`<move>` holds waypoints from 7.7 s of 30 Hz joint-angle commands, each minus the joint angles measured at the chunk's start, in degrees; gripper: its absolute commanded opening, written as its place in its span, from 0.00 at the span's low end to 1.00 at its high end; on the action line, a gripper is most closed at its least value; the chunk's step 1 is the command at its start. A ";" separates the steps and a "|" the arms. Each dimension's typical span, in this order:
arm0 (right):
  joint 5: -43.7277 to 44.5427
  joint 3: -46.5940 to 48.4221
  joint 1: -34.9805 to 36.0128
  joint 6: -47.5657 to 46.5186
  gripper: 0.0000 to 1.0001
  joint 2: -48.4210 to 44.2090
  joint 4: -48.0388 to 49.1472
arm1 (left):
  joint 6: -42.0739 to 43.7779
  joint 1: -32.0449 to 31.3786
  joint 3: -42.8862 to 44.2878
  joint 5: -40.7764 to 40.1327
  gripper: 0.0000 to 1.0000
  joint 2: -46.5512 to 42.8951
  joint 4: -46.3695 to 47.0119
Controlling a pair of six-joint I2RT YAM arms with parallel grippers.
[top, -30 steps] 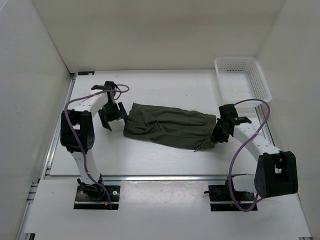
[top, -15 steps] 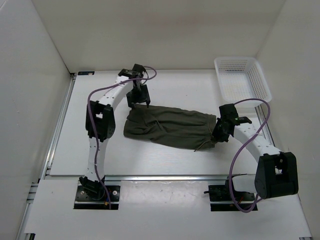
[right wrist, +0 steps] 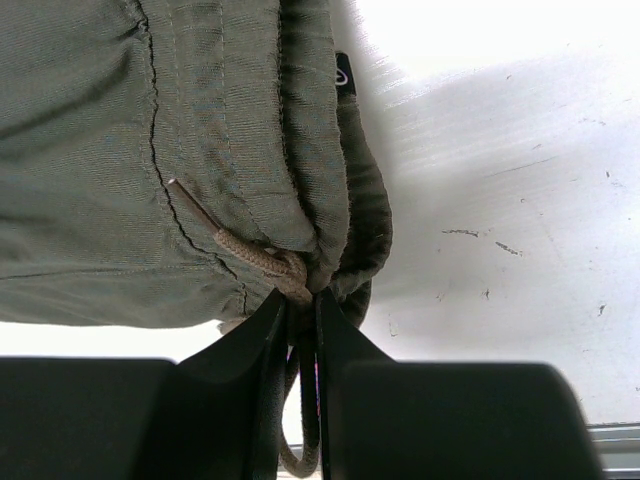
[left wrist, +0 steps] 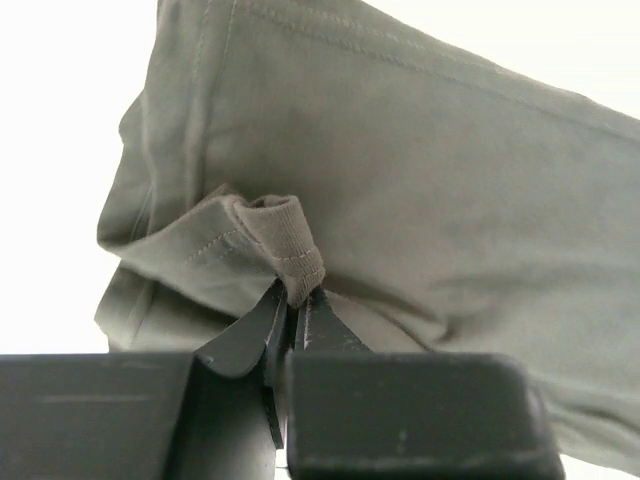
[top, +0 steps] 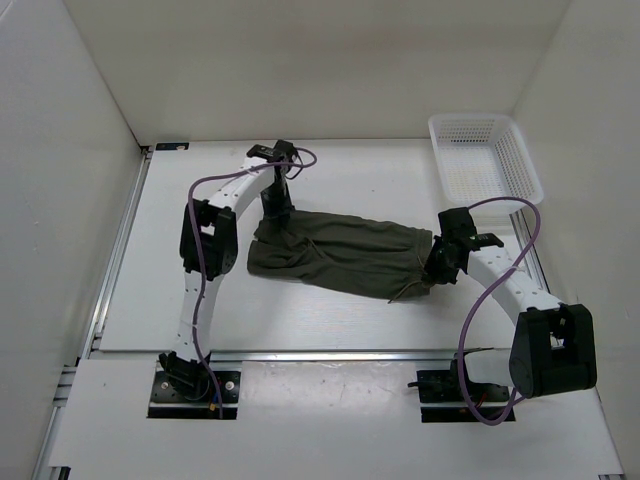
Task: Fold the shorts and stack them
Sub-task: Fold the shorts
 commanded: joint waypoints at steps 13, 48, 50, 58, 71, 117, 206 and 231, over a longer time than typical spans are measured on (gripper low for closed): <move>1.99 -0.19 -0.13 -0.14 0.00 -3.50 -1.26 | -3.21 -0.28 -33.23 -2.03 0.11 -31.72 5.89; -8.57 -10.12 -4.79 15.59 0.67 -0.79 8.83 | -5.24 1.29 -48.58 8.43 0.10 -26.20 22.07; -4.89 -9.34 -4.79 13.93 0.58 1.58 9.63 | -5.24 1.30 -47.87 7.91 0.10 -26.72 20.67; -1.10 8.46 -4.79 9.71 0.00 6.07 8.32 | -0.77 9.55 -32.81 3.77 0.10 -28.48 11.54; 2.52 17.16 -3.21 4.25 0.00 -2.60 5.58 | 3.46 21.95 -27.41 8.78 0.10 -38.38 6.94; -5.12 8.34 -1.01 -2.69 0.00 8.98 2.07 | 4.07 22.30 -48.93 9.84 0.99 -45.18 11.88; 15.18 25.82 0.05 -7.01 0.49 17.13 -0.29 | 4.87 20.99 -47.16 14.49 0.10 -32.44 15.92; -20.95 12.03 0.66 -3.92 0.99 19.16 5.31 | 6.62 20.11 -39.71 10.89 1.00 -34.36 12.15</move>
